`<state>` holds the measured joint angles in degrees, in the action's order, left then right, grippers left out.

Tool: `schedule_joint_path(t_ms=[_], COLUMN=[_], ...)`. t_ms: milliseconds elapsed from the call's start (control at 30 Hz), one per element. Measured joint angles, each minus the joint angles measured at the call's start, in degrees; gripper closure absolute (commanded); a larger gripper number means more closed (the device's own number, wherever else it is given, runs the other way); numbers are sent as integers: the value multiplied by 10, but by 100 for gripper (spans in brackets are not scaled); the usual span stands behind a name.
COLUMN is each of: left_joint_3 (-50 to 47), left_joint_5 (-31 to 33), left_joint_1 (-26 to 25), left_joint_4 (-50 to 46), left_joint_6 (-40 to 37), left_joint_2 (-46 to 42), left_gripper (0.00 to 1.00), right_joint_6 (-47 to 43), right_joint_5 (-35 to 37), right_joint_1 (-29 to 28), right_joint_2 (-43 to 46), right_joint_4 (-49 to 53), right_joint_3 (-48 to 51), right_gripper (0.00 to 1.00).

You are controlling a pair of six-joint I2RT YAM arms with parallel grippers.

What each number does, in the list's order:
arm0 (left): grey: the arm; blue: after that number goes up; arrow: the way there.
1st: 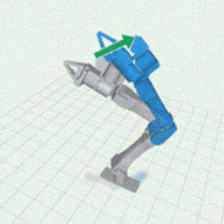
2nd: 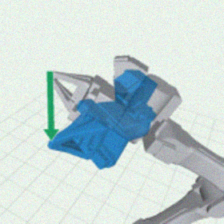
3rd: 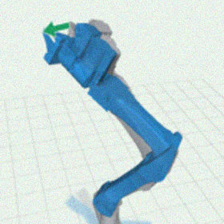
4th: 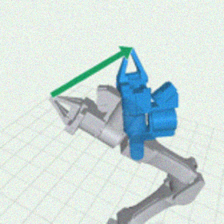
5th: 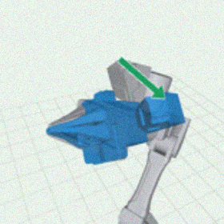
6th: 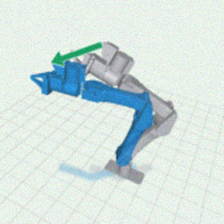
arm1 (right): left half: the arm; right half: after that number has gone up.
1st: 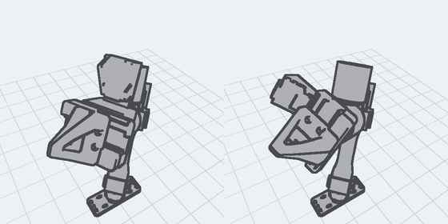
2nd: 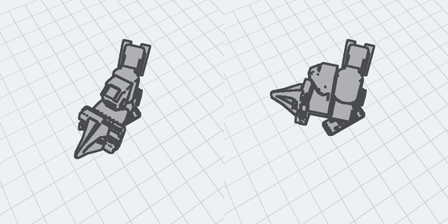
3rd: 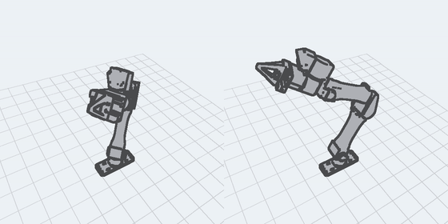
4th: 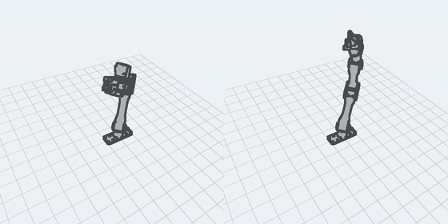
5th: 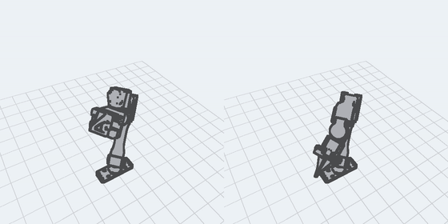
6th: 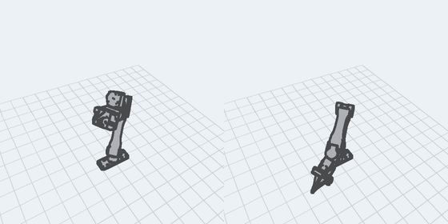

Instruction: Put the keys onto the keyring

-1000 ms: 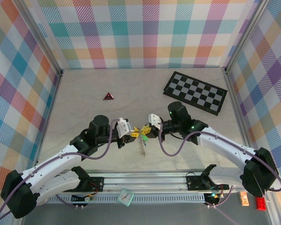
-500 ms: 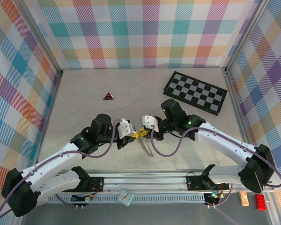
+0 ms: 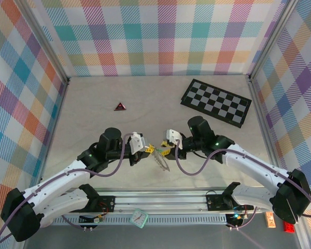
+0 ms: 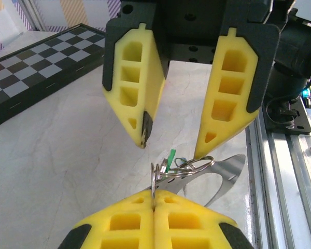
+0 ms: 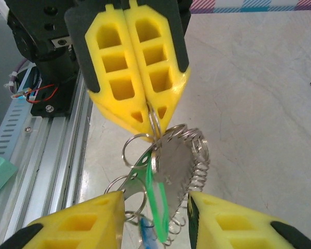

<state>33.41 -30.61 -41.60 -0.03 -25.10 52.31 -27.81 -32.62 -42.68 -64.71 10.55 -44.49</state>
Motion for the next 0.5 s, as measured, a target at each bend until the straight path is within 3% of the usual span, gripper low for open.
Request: schedule_joint_path(t_ms=[133, 333, 500], left_joint_3=[-3, -3, -4], left_joint_5=[-4, -4, -4], left_joint_1=[0, 0, 0], left_joint_4=[4, 4, 4], left_joint_6=[0, 0, -1], left_joint_2=[0, 1, 1], left_gripper=[100, 100, 100], right_joint_6=[3, 2, -11], right_joint_5=[-13, -31, -20], right_joint_1=[0, 0, 0], right_joint_2=[-19, -39, -39], right_joint_4=[-13, -14, -1], right_joint_3=[0, -1, -4], right_gripper=[67, 89, 97])
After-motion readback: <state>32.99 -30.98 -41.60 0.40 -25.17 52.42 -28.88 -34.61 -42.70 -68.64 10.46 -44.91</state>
